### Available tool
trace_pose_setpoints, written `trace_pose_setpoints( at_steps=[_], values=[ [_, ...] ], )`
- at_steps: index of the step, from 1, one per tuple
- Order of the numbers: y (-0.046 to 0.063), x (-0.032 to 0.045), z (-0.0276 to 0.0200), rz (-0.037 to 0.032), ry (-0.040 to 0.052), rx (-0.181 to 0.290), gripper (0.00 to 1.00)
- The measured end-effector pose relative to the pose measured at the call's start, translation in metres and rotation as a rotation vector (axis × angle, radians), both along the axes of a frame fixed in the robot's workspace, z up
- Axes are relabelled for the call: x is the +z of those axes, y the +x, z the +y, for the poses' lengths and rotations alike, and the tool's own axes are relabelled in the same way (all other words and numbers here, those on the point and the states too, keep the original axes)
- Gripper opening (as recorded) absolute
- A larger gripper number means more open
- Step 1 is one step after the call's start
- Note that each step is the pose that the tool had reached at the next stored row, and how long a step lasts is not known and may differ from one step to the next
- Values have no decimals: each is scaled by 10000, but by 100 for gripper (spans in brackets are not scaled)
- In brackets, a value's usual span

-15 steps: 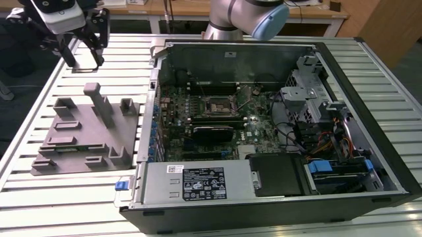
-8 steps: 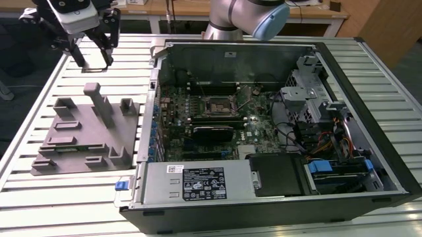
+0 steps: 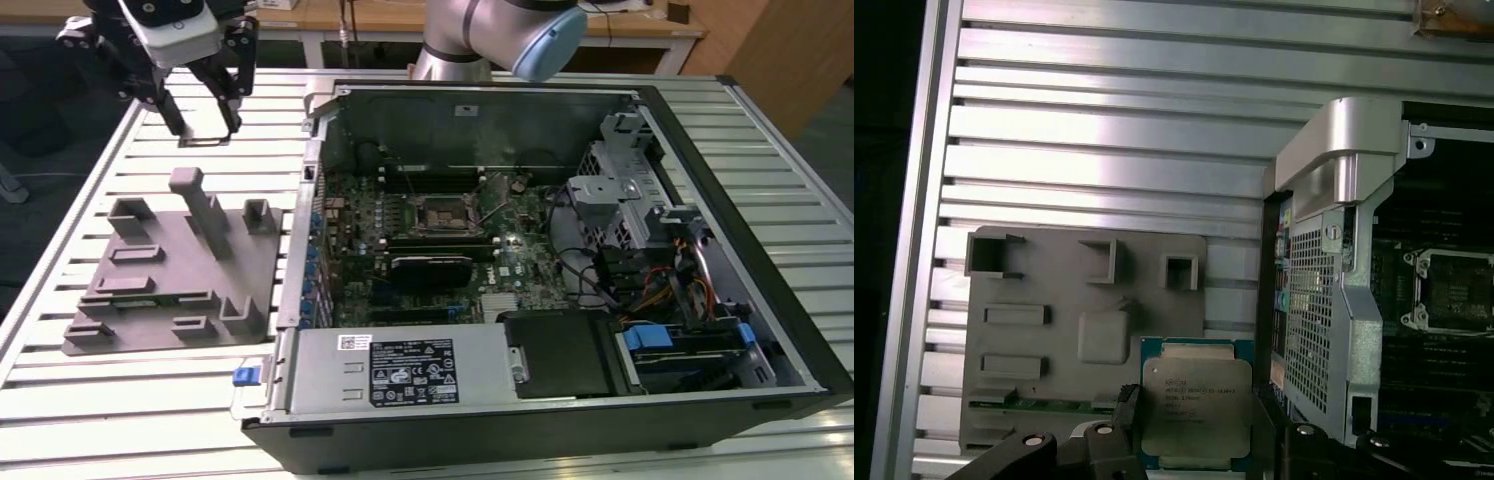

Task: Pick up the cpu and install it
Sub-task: 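Pick up the cpu and move it towards the insertion slot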

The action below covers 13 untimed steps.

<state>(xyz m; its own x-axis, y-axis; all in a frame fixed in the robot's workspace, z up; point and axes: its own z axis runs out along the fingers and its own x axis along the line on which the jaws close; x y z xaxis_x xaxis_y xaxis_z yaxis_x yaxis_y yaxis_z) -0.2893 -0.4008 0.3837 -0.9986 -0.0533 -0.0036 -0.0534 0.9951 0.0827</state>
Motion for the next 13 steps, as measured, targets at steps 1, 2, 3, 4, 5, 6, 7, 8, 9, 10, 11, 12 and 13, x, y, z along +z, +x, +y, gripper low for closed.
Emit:
trace_pose_setpoints(
  at_steps=[1,2,3,4,5,6,7,8,9,10,11,12,13],
  values=[
    [12,0,0,-1,1,8,53],
    [23,-1,0,-1,1,16,53],
    [34,-1,0,-1,1,24,53],
    [46,0,0,-1,2,32,53],
    [57,-1,0,-2,3,40,53],
    [69,0,0,0,5,50,53],
    [82,0,0,-1,8,60,53],
    [96,0,0,-1,11,71,53],
    [108,0,0,-1,13,81,53],
    [119,-1,0,-1,14,90,53],
    [131,0,0,0,14,98,53],
    [144,-1,0,-1,15,106,53],
    [157,0,0,-1,16,114,53]
  ],
)
